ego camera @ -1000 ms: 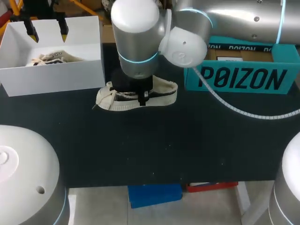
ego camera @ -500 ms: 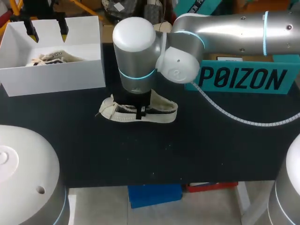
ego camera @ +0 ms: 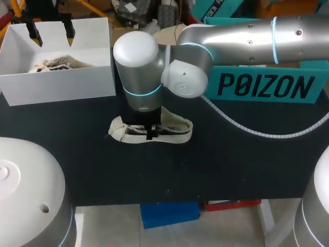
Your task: Take the shoe out of the shoebox, open the shoe tongue, remove and reinsert the insole, then place the shoe into the shoebox
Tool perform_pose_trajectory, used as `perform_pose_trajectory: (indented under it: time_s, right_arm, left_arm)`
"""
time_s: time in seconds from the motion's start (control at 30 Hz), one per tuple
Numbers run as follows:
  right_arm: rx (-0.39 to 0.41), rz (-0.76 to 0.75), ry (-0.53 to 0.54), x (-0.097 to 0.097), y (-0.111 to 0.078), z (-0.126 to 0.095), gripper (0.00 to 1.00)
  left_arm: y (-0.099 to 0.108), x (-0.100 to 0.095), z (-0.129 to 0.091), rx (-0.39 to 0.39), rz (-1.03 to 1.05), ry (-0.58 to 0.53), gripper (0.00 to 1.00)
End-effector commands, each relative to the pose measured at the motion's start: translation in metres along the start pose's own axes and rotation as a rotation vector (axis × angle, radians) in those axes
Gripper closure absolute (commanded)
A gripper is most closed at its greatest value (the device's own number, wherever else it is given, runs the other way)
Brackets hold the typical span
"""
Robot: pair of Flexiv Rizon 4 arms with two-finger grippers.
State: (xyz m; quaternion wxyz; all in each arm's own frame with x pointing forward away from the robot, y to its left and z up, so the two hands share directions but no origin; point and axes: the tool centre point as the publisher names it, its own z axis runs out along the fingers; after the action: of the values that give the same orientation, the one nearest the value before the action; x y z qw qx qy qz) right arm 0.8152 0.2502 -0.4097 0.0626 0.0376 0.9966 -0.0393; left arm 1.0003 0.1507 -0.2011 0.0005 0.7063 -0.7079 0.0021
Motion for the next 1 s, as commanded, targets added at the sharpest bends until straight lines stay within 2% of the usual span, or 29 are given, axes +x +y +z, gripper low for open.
perform_pose_trajectory:
  time_s: [0.03,0.13,0.27,0.4,0.57,0.67,0.83,1.0]
  right_arm:
    - [0.019,-0.023,0.016,0.001,0.003,-0.007,0.00]
    - [0.030,-0.050,0.015,0.000,-0.001,-0.020,0.00]
    - [0.017,-0.080,-0.012,-0.004,0.000,-0.051,0.00]
    - [-0.070,-0.137,-0.057,-0.009,0.002,-0.085,0.00]
    - [-0.169,-0.322,-0.135,-0.017,0.004,-0.118,0.00]
    - [-0.259,-0.376,-0.188,-0.023,0.003,-0.131,0.00]
    - [-0.446,-0.450,-0.224,-0.029,-0.006,-0.139,0.00]
    - [-0.446,-0.450,-0.224,-0.029,-0.006,-0.139,0.00]
  left_arm:
    - [0.000,0.000,-0.001,-0.001,-0.001,-0.001,0.00]
    - [0.000,0.000,-0.001,-0.001,-0.001,-0.001,0.00]
    - [0.000,0.000,-0.001,-0.001,-0.001,-0.001,0.00]
    - [0.000,0.000,-0.001,-0.001,-0.001,-0.001,0.00]
    - [0.000,0.000,-0.001,-0.001,-0.001,-0.001,0.00]
    - [0.000,0.000,-0.001,-0.001,-0.001,-0.001,0.00]
    - [0.000,0.000,-0.001,-0.001,-0.001,-0.001,0.00]
    - [0.000,0.000,-0.001,-0.001,-0.001,-0.001,0.00]
